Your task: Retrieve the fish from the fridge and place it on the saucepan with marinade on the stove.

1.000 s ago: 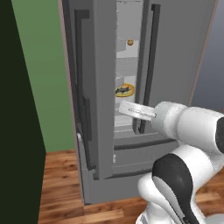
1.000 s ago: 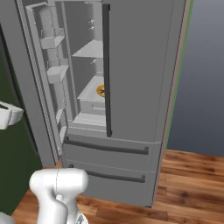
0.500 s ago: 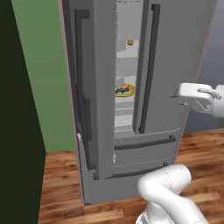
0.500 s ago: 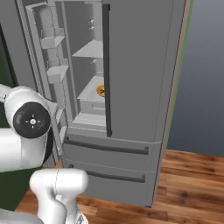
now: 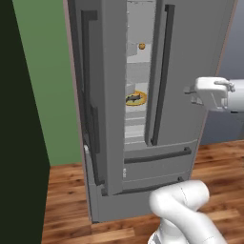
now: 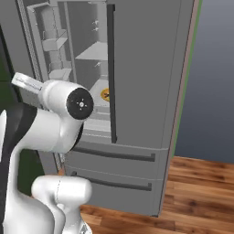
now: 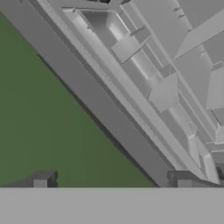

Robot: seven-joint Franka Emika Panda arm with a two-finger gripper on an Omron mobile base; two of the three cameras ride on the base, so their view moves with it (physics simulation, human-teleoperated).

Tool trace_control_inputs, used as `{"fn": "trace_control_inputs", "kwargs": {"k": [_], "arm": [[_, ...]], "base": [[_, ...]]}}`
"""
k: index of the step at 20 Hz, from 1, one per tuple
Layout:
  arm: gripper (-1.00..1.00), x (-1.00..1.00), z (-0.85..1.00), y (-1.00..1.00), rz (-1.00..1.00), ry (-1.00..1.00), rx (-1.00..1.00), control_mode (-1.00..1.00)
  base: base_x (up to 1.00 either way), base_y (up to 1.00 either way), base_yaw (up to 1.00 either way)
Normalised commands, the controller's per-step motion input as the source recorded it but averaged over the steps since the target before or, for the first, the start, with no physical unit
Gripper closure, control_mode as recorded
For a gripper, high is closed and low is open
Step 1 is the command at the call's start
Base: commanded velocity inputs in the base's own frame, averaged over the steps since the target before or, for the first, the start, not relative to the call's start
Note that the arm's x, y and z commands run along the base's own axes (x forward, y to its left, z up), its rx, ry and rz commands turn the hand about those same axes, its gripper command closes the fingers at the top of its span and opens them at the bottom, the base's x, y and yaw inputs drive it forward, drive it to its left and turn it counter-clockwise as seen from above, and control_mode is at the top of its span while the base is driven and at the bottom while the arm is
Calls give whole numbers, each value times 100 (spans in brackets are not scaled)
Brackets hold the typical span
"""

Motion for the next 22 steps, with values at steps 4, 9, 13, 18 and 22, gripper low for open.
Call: {"fn": "trace_control_inputs", "kwargs": {"k": [4,9,13,18,22], "arm": [[-100,85,0,0,1,4,0,-100],[-100,92,-4,0,2,3,0,-100],[-100,78,-6,0,3,0,0,-100],[-100,66,-10,19,2,0,0,-100],[-100,60,-15,44,5,0,0,-100]], "base": [[0,0,0],[0,0,0],[0,0,0],[0,0,0],[0,0,0]]}}
